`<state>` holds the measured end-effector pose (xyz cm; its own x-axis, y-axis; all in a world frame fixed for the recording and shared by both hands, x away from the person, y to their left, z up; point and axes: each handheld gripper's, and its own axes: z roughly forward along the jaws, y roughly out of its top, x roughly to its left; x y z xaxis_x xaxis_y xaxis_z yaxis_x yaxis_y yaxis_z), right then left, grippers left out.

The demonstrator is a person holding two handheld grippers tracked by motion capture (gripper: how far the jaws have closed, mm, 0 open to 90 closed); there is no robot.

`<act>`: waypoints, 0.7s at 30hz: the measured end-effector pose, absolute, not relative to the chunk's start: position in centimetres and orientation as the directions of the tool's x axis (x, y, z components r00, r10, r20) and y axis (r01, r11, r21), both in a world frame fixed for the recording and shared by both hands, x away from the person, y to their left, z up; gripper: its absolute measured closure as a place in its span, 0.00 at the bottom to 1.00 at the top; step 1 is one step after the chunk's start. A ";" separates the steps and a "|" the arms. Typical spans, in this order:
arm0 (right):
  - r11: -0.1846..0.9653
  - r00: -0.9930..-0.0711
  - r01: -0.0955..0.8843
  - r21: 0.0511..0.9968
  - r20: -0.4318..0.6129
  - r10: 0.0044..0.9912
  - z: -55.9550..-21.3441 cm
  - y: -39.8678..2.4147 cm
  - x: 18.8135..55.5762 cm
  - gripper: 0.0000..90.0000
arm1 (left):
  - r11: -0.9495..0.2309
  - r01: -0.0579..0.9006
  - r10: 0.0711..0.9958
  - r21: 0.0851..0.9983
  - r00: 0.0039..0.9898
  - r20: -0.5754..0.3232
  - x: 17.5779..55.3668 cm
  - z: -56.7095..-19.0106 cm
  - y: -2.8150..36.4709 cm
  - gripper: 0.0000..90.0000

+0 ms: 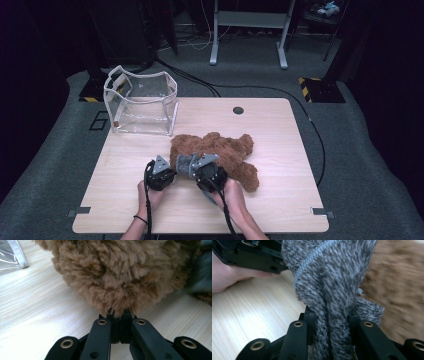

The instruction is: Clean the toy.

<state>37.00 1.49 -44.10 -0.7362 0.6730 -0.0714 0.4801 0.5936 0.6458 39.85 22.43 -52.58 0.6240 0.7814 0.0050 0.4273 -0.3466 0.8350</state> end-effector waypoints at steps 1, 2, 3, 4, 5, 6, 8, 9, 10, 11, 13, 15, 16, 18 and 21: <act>0.591 -0.735 0.486 0.644 -0.064 0.675 -44.3 1.9 37.1 0.79 | -0.348 0.428 0.779 0.834 0.626 0.004 39.8 -52.6 22.5 0.99; 0.593 -0.739 0.492 0.637 -0.054 0.671 -44.9 2.7 37.3 0.79 | -0.346 0.427 0.781 0.835 0.625 0.004 39.8 -52.6 22.4 0.99; 0.605 -0.749 0.488 0.629 -0.055 0.660 -45.1 2.9 37.4 0.79 | -0.346 0.427 0.781 0.835 0.625 0.004 39.8 -52.6 22.4 0.99; 0.610 -0.749 0.489 0.624 -0.059 0.660 -45.5 3.1 37.6 0.79 | -0.351 0.430 0.778 0.832 0.628 0.003 39.8 -52.5 22.5 0.99; 0.604 -0.744 0.495 0.625 -0.054 0.666 -45.7 3.3 37.6 0.79 | -0.346 0.427 0.780 0.835 0.625 0.004 39.8 -52.6 22.4 0.99; 0.608 -0.746 0.496 0.620 -0.054 0.664 -46.0 3.4 37.8 0.79 | -0.351 0.431 0.778 0.832 0.629 0.002 39.8 -52.5 22.5 0.99; 0.594 -0.734 0.501 0.630 -0.054 0.676 -46.3 3.5 37.8 0.79 | -0.345 0.428 0.781 0.835 0.624 0.004 39.9 -52.6 22.4 0.99; 0.606 -0.737 0.502 0.617 -0.060 0.673 -46.5 3.4 37.8 0.79 | -0.346 0.429 0.781 0.835 0.624 0.003 39.9 -52.6 22.4 0.99; 0.600 -0.724 0.511 0.616 -0.067 0.686 -46.9 3.2 37.8 0.79 | -0.345 0.429 0.782 0.835 0.624 0.003 39.9 -52.6 22.4 0.99; 0.609 -0.727 0.504 0.612 -0.079 0.682 -47.0 3.1 37.9 0.79 | -0.349 0.431 0.782 0.832 0.624 0.005 39.9 -52.6 22.4 0.99; 0.611 -0.723 0.515 0.602 -0.079 0.687 -47.0 3.0 37.8 0.79 | -0.347 0.431 0.782 0.833 0.623 0.004 39.9 -52.6 22.5 0.99; 0.614 -0.714 0.523 0.591 -0.090 0.694 -47.3 2.4 37.4 0.79 | -0.347 0.433 0.784 0.832 0.621 0.004 39.9 -52.6 22.5 0.99; 0.617 -0.715 0.524 0.587 -0.091 0.693 -47.4 2.1 37.4 0.79 | -0.347 0.433 0.784 0.832 0.621 0.004 39.9 -52.6 22.5 0.99; 0.626 -0.716 0.526 0.575 -0.097 0.691 -47.5 1.4 37.2 0.79 | -0.345 0.440 0.784 0.829 0.621 -0.003 39.9 -52.5 22.5 0.99; 0.625 -0.709 0.534 0.569 -0.102 0.698 -47.6 0.3 36.8 0.80 | -0.344 0.442 0.784 0.829 0.621 -0.006 40.0 -52.5 22.5 0.99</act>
<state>36.82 0.28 -47.59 -0.7085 0.6983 -0.1016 0.5345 0.6251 0.5689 39.96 22.51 -52.54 0.6208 0.7839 -0.0061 0.4420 -0.3436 0.8286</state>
